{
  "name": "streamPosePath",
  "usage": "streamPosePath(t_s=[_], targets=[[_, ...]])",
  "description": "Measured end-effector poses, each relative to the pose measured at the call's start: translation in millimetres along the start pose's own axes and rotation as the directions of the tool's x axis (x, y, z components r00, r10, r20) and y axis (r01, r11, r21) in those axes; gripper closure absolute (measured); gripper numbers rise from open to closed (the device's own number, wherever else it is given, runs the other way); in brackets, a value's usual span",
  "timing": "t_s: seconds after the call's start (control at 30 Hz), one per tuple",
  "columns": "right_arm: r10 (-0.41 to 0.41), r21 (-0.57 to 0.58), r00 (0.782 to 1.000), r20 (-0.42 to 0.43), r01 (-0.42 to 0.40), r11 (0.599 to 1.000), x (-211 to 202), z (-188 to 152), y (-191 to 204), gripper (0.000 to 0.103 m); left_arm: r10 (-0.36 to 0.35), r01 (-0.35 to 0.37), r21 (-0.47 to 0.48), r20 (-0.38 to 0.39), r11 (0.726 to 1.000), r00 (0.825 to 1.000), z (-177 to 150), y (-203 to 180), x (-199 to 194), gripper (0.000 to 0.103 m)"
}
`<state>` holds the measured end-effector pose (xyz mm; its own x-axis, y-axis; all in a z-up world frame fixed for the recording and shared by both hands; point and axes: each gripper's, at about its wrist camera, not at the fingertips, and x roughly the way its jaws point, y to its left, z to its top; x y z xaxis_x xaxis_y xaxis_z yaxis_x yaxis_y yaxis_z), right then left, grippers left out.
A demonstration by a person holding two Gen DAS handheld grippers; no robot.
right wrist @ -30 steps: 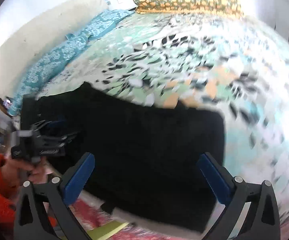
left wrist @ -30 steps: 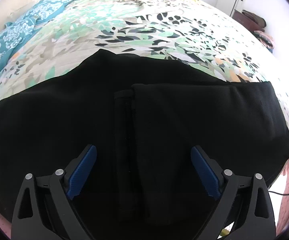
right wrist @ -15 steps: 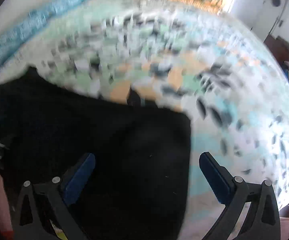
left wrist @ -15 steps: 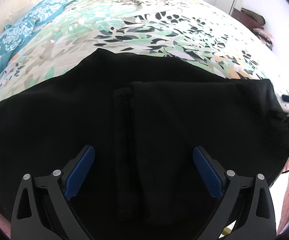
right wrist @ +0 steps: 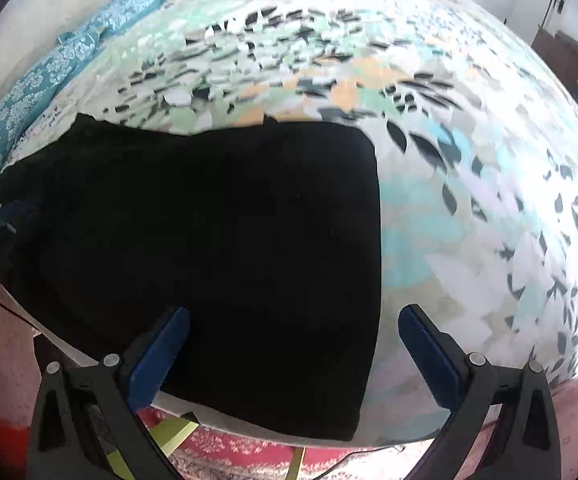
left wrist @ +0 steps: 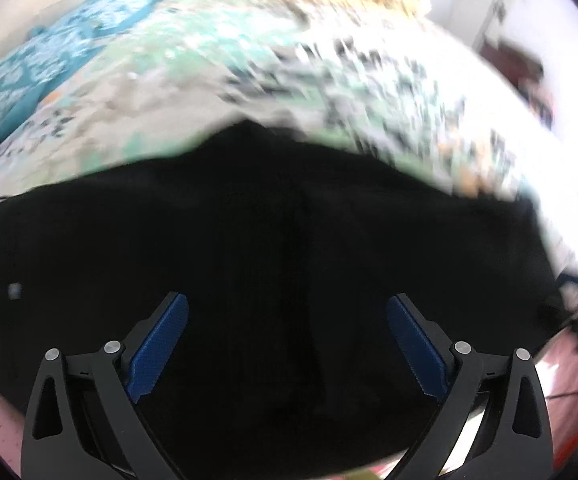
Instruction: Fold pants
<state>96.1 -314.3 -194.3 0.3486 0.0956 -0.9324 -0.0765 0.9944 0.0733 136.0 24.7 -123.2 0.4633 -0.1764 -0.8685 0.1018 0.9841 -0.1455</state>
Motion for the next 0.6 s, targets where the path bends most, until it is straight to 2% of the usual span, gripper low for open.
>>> streamPosePath(t_s=[0.03,0.1,0.17,0.23,0.33,0.4,0.47,0.6], targets=[[0.003,-0.002,1.0,0.007,-0.003,1.0,-1,-1,0,0.0,0.005,-0.004,-0.028,0.027,1.0,1.0,5,13,-11,0.003],[-0.004,-0.022,1.0,0.016,0.004,1.0,-2,-2,2,0.0,0.071,-0.064,-0.087,0.081,0.994,0.994,19,51,-33,0.003],[-0.023,-0.062,1.0,0.017,0.024,0.998,1,-2,8,0.0,0.144,-0.129,-0.156,0.085,0.979,0.986,30,95,-44,0.002],[-0.033,-0.088,0.999,0.034,0.036,0.995,-1,-2,12,0.0,0.176,-0.162,-0.264,0.029,0.951,0.984,38,149,-48,0.003],[-0.019,-0.086,0.998,0.06,0.024,0.996,-2,10,18,0.0,0.096,-0.132,-0.412,-0.108,0.902,0.989,40,228,-35,0.003],[-0.004,-0.078,0.998,0.063,0.009,0.997,-2,13,20,0.0,0.083,-0.151,-0.431,-0.174,0.89,0.981,35,252,-26,0.003],[-0.004,-0.077,0.998,0.06,0.009,0.997,-2,13,20,0.0,0.089,-0.173,-0.422,-0.211,0.89,0.973,32,264,-17,0.003],[-0.01,-0.076,0.998,0.055,0.014,0.997,-2,12,19,0.0,0.07,-0.166,-0.355,-0.267,0.92,0.961,27,264,5,0.0]])
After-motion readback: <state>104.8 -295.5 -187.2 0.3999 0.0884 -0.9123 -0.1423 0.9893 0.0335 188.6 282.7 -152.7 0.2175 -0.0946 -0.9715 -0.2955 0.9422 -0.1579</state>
